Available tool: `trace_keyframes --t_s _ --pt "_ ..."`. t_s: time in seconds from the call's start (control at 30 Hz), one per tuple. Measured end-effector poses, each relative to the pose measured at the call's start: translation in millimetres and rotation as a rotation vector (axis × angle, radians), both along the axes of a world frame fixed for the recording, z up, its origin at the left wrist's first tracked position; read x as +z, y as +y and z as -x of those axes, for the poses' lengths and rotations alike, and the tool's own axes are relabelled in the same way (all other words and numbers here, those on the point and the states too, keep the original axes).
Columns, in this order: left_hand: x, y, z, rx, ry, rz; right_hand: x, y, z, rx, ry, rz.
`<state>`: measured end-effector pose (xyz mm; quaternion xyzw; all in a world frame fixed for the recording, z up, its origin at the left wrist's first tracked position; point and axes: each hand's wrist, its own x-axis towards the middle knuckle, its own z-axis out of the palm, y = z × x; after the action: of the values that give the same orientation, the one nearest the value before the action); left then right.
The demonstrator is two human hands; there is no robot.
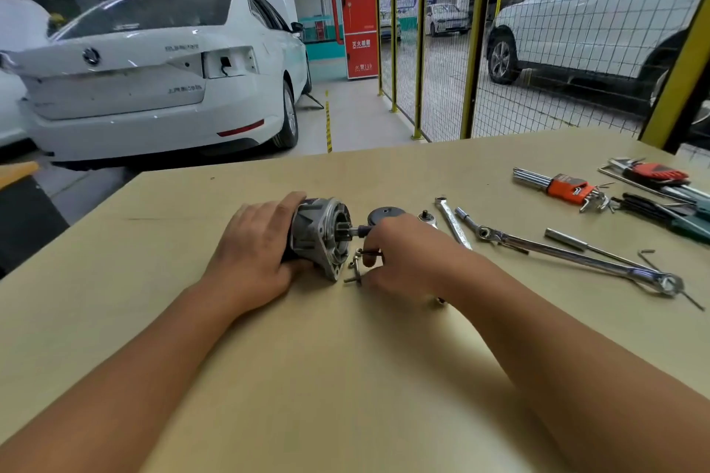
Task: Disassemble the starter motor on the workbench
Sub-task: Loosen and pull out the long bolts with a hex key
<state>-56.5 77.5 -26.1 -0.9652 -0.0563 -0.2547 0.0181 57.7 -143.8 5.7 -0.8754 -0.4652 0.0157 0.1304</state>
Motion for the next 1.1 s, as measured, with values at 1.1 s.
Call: trace_keyframes --t_s 1.1 --pt "91.8 58.6 -51.2 0.034 0.628 0.444 1.4 -1.1 -5.3 -0.076 0.253 -0.486"
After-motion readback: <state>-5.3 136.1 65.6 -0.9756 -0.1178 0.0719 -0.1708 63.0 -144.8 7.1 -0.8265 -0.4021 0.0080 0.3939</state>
